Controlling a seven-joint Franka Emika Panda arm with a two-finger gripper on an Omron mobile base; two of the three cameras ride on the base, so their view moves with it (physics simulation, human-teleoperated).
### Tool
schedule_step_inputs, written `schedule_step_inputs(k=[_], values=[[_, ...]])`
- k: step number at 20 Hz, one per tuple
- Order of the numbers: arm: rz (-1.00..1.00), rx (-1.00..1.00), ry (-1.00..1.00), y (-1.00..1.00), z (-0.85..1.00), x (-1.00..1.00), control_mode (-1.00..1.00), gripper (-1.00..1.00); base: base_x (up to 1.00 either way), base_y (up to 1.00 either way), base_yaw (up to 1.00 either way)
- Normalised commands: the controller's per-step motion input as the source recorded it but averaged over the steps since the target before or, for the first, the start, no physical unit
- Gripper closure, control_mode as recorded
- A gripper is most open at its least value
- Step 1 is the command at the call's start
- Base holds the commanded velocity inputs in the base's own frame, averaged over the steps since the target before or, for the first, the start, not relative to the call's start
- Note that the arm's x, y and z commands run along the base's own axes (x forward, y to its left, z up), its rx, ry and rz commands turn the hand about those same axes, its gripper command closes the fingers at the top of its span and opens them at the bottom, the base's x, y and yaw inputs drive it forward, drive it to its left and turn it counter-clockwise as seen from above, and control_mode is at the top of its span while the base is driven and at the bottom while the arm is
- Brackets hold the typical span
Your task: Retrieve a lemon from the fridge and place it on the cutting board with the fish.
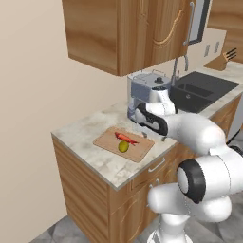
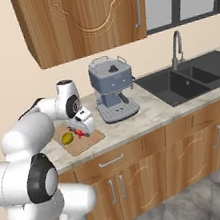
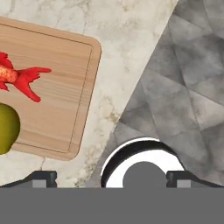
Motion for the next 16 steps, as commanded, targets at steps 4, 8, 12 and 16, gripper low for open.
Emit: schedule_step_inputs(k=[4, 8, 12, 16], values=[[0.21, 0.15, -0.05, -0.19, 0.32, -0.86, -1.0, -1.0, 0.0, 0.0, 0.0], [0.23, 0.0, -0.02, 0.0, 0.56, -1.0, -1.0, -1.0, 0.0, 0.0, 0.0], [0.18, 0.0, -0.16, 0.0, 0.47, -1.0, -1.0, -1.0, 0.0, 0.0, 0.0], [0.14, 0.0, -0.06, 0.0, 0.4, -0.86, -1.0, -1.0, 0.0, 0.0, 0.0]])
